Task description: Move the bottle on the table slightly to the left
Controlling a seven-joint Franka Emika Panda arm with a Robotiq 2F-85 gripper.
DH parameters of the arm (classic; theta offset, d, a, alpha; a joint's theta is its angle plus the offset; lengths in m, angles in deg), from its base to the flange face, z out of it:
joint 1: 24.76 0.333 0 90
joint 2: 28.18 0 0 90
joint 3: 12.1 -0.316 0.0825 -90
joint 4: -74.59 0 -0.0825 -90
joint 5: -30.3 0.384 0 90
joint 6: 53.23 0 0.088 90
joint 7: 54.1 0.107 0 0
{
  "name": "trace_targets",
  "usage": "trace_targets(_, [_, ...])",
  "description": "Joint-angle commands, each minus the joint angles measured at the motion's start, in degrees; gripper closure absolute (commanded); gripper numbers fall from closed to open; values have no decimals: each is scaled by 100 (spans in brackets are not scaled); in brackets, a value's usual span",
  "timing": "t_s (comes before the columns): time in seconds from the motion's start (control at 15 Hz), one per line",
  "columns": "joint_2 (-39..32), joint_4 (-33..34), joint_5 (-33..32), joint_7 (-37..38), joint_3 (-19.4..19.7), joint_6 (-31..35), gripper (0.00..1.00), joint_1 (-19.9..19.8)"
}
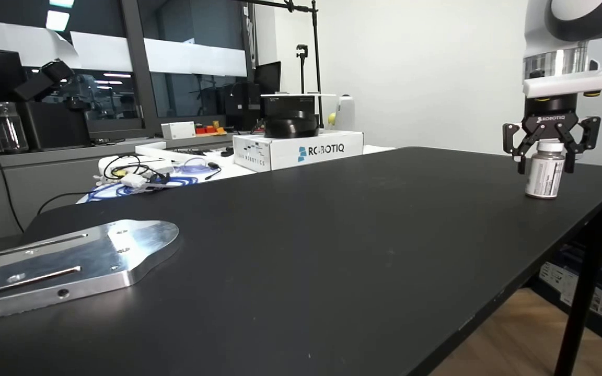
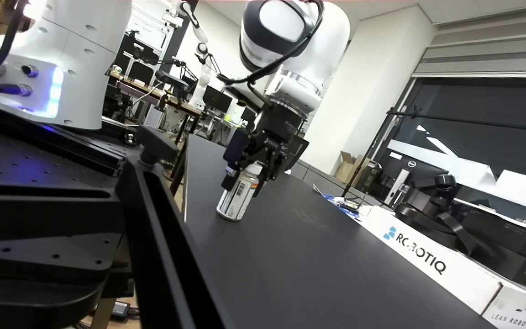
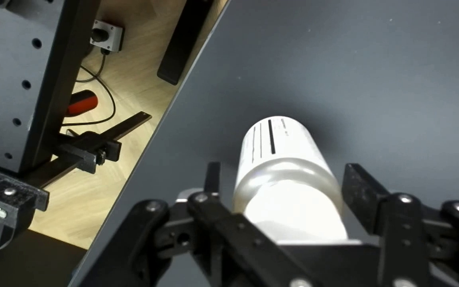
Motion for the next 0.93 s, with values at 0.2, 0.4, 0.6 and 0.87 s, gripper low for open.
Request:
trace_targets(0.2, [900, 174, -867, 1246, -173, -1218, 0, 225])
trace_targets(0.4, [1391, 244, -1046, 1496, -536, -2007, 0, 63])
trace_targets(0.6, [1697, 434, -1135, 1531, -863, -3280, 0, -104])
trace_targets(0.87, [1673, 420, -993, 1256, -955, -3604, 0, -185])
